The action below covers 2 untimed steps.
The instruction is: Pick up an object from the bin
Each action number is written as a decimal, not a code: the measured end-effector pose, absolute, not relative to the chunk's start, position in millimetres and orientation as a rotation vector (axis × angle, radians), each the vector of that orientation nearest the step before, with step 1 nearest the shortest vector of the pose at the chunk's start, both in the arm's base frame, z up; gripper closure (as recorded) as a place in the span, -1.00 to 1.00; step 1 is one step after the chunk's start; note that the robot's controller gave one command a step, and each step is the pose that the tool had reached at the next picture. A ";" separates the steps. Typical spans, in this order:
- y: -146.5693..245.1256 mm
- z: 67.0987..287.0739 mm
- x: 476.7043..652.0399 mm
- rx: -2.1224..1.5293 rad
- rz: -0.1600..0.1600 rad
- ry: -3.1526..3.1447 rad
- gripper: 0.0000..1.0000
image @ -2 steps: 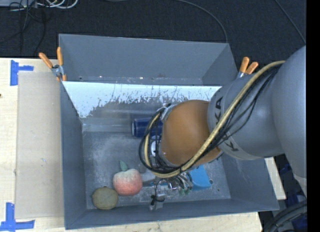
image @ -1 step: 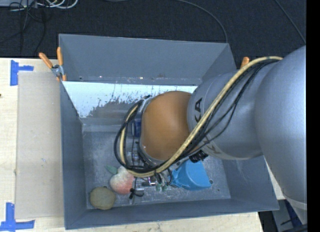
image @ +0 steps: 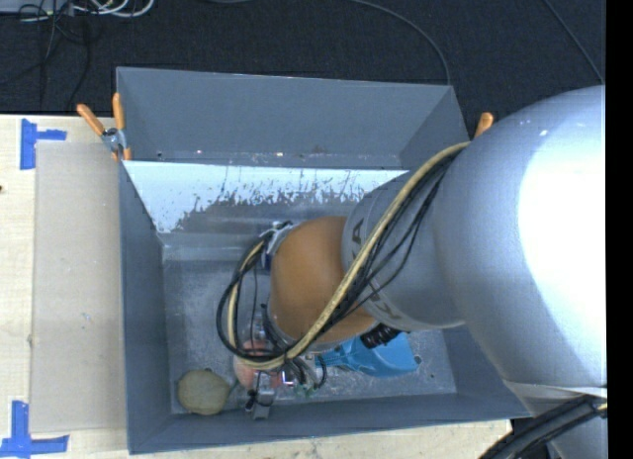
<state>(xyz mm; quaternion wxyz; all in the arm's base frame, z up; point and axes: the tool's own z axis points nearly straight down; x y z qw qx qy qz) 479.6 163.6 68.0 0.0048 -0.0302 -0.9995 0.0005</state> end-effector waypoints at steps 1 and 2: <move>152.0 69.7 481.9 -0.107 0.001 -3.129 1.00; 152.0 69.7 481.9 -0.108 0.001 -3.129 1.00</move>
Offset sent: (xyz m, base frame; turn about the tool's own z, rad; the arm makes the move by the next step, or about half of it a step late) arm 0.0000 0.0000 0.0000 0.0000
